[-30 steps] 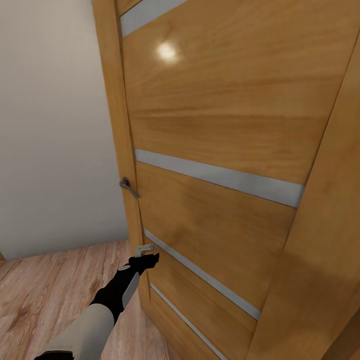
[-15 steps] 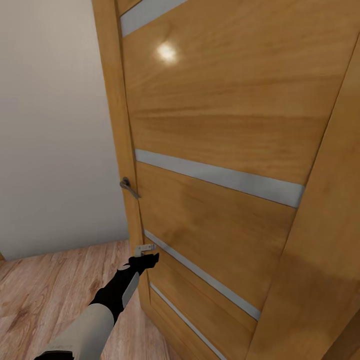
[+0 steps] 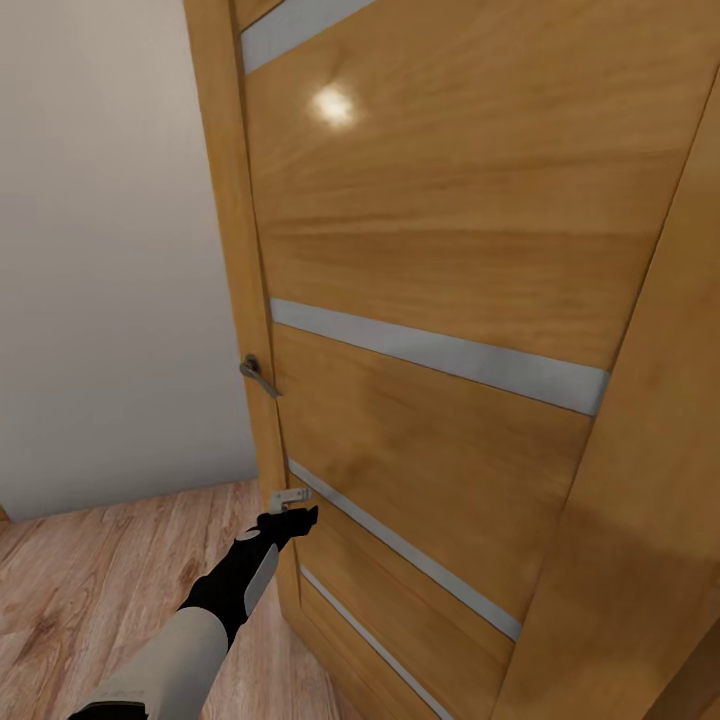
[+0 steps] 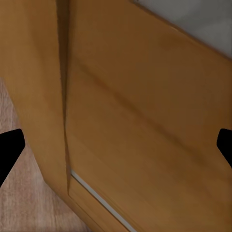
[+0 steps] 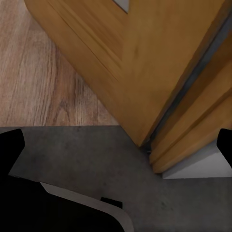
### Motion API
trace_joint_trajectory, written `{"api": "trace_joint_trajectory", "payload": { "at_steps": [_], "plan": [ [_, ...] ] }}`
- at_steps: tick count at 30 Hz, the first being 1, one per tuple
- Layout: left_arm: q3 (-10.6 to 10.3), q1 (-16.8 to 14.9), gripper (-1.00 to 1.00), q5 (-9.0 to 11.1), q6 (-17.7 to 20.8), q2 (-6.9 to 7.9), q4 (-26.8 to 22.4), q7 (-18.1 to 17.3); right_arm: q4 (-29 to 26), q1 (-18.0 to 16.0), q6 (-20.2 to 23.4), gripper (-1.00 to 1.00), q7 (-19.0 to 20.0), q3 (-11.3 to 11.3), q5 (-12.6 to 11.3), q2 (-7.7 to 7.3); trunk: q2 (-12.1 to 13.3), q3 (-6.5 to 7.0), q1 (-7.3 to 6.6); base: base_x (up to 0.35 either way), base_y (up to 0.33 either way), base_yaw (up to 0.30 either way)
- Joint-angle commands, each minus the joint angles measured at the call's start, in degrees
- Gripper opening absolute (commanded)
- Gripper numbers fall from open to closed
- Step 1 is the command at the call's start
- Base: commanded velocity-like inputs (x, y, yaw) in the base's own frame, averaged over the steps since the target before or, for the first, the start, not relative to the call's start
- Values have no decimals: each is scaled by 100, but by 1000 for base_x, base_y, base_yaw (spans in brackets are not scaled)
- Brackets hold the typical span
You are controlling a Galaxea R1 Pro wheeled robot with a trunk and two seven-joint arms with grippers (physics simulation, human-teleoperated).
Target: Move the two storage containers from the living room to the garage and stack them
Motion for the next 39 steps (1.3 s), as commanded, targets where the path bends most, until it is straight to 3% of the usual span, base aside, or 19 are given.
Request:
{"api": "trace_joint_trajectory", "payload": {
  "at_steps": [1, 25, 39],
  "plan": [
    [16, -2, 100, 46, 37, -7, -12, 4, -11, 3, -5, 100, 0, 27, -15, -2, -3, -5, 0, 0, 0, 0],
    [16, 0, 100, 46, 36, -11, -12, 4, -11, 3, -5, 100, -2, 26, -17, -2, -3, -5, 0, 3, 0, 0],
    [15, 0, 100, 37, 38, -18, -12, 5, -11, 3, -5, 100, 8, 27, -9, -2, -3, -5, 0, 203, 0, 0]
  ]
}}
